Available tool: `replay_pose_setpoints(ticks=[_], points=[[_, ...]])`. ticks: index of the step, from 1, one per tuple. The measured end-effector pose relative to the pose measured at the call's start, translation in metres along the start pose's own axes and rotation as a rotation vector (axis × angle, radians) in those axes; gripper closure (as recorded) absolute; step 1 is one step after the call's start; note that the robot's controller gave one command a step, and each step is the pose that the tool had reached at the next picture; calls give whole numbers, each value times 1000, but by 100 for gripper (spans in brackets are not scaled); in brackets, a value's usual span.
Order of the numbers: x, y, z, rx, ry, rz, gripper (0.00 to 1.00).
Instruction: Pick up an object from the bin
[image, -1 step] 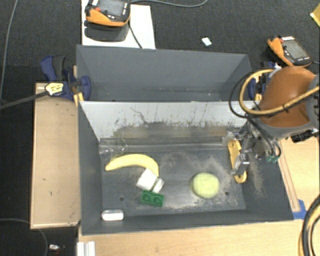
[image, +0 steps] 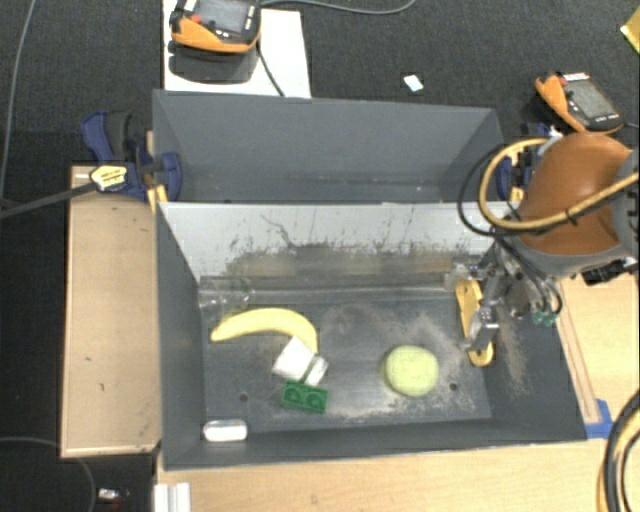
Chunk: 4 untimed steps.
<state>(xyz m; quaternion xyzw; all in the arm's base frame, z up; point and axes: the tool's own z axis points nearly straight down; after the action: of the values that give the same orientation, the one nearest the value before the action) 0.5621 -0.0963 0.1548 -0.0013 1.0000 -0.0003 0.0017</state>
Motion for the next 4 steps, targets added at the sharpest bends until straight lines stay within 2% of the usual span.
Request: replay_pose_setpoints(ticks=[1, 2, 3, 4], points=[[-3, -4, 2, 0, -3, 8, 0], [56, 25, -19, 0, -1, -43, 0], [34, 15, 22, 5, -14, -317, 0], [34, 33, 36, -1, -2, -340, 0]])
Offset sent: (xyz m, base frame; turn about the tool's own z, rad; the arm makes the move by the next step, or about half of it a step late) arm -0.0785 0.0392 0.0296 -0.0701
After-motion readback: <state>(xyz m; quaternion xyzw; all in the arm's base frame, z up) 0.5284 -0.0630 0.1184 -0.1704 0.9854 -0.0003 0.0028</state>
